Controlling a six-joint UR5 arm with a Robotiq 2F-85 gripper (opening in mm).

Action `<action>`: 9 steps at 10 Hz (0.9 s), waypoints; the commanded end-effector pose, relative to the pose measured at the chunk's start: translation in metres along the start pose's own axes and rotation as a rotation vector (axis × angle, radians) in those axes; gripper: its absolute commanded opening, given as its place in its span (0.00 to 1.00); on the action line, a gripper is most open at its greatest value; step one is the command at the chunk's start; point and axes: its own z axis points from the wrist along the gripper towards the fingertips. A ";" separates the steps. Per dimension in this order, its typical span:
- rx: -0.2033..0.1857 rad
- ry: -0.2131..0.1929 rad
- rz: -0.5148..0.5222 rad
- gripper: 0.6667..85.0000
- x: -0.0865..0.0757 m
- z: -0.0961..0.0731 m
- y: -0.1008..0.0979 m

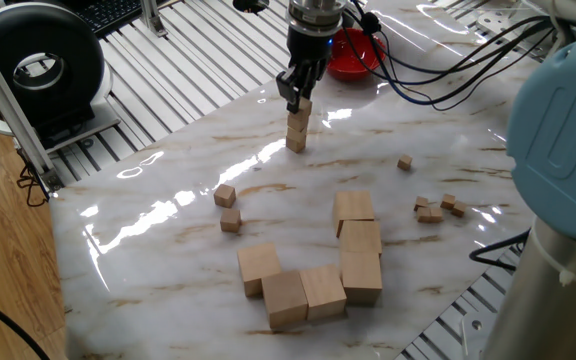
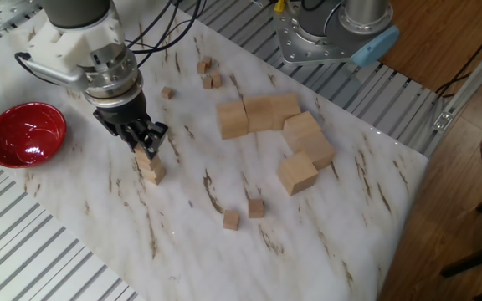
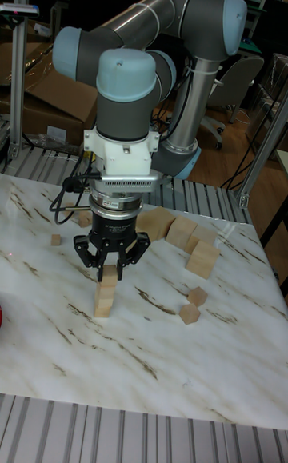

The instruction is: Stack the blocks in a vertical line of five

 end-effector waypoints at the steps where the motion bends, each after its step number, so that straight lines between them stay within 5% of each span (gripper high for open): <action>1: -0.015 -0.001 -0.012 0.38 -0.001 -0.001 0.003; 9: -0.018 0.025 -0.057 0.51 0.006 -0.002 0.001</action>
